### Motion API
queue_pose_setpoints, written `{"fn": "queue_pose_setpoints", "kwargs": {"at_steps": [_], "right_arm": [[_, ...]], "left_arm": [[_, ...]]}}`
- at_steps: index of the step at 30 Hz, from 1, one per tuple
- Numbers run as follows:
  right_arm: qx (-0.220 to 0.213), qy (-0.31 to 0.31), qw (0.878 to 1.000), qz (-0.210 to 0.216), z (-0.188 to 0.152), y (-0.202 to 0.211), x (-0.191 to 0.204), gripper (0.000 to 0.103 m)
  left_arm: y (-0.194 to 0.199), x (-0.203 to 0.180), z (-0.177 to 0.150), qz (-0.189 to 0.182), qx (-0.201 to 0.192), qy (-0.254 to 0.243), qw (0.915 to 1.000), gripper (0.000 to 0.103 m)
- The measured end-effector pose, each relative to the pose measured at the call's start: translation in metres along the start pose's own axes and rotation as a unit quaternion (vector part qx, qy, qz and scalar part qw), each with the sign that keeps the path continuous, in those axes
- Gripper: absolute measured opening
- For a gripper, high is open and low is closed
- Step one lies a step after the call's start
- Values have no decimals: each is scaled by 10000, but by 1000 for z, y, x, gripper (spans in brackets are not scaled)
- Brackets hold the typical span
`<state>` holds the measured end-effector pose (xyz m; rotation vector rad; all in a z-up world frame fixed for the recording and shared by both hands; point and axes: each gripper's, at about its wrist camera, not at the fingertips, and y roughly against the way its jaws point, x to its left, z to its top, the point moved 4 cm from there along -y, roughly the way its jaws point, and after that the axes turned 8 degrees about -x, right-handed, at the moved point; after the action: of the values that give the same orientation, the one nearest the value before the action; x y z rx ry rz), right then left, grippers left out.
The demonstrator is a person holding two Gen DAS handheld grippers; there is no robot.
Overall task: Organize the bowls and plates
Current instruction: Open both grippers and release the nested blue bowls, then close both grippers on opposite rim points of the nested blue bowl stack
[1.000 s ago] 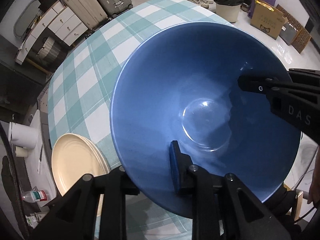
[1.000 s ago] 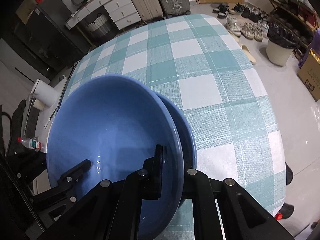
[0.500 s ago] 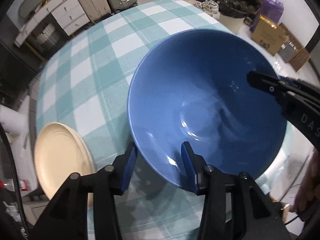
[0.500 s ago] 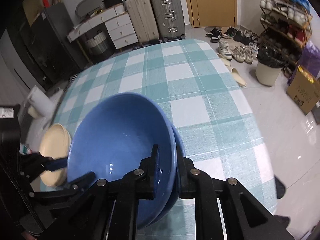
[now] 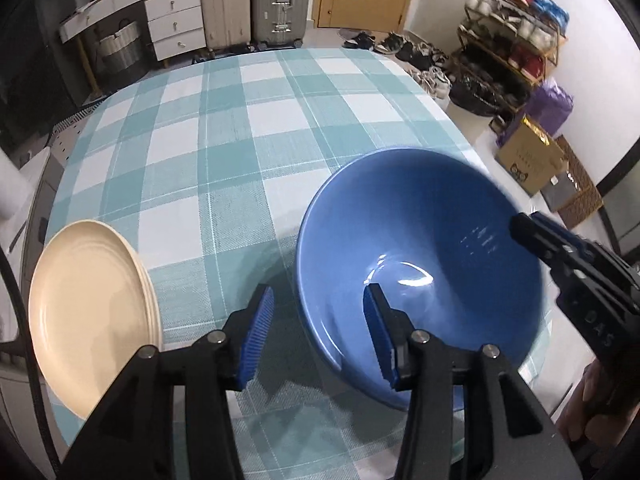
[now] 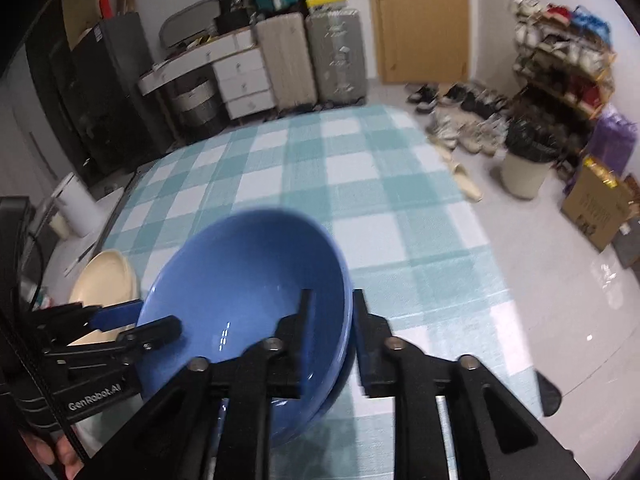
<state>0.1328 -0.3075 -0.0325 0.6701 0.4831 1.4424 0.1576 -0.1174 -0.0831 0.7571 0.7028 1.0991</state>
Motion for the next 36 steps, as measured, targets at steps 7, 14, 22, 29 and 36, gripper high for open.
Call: {"fn": "queue_pose_setpoints", "kwargs": {"at_steps": [7, 14, 22, 29, 36], "right_arm": [[-221, -47, 9997, 14, 6, 3, -8, 41], [-106, -419, 9985, 323, 0, -5, -18, 71], [-526, -335, 9972, 415, 3, 3, -20, 88], [-582, -631, 9943, 626, 1, -4, -30, 89], [-436, -617, 9941, 772, -2, -15, -32, 89]], "left_arm": [[3, 3, -4, -68, -339, 277, 9990, 49], [-2, 4, -6, -317, -296, 575, 9974, 53], [14, 15, -4, 221, -1107, 547, 9921, 92], [8, 24, -1, 418, -1210, 547, 9903, 97], [-2, 18, -8, 554, -1114, 347, 9916, 97]]}}
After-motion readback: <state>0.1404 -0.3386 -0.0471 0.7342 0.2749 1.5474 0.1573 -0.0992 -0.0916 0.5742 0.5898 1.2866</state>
